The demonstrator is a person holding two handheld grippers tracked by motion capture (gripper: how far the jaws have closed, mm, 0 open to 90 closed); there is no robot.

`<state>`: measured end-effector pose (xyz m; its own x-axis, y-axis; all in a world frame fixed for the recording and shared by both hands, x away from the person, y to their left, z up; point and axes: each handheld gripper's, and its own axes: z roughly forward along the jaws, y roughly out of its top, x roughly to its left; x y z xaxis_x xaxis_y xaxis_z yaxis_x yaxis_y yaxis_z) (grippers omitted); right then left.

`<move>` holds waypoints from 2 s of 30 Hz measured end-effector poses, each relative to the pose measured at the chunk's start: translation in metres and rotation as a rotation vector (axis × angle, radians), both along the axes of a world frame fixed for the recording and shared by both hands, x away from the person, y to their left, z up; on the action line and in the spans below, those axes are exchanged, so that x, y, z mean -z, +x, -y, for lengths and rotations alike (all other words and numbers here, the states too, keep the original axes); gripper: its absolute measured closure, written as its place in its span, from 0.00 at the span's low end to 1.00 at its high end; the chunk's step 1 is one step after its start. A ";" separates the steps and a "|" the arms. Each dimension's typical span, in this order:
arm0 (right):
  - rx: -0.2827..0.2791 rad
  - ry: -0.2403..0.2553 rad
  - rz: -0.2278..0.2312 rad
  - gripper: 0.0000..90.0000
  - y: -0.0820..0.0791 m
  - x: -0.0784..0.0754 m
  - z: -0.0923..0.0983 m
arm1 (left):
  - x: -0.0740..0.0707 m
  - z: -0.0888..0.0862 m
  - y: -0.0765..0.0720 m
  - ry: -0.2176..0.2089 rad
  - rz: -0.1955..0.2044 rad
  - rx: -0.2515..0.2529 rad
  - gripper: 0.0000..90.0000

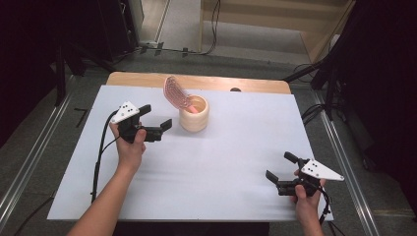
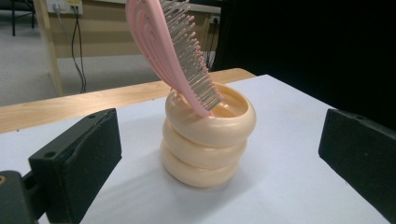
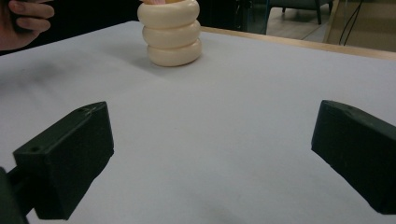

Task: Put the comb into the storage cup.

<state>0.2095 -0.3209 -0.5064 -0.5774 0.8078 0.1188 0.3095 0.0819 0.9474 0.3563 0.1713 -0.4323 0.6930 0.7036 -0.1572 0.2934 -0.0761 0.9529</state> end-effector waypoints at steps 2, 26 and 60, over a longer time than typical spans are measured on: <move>0.000 0.000 0.000 0.00 0.000 0.000 0.000 | 0.001 -0.003 -0.003 -0.001 0.000 0.000 0.00; 0.002 0.000 -0.001 0.00 -0.001 -0.001 -0.002 | 0.015 -0.034 -0.051 0.037 0.035 -0.022 0.00; 0.004 -0.005 0.001 0.00 -0.001 -0.001 -0.004 | 0.037 -0.098 -0.102 0.066 0.031 -0.127 0.00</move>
<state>0.2080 -0.3168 -0.5054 -0.5745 0.8105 0.1140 0.3089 0.0858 0.9472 0.2548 0.2690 -0.4696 0.6015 0.7941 -0.0877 0.2754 -0.1031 0.9558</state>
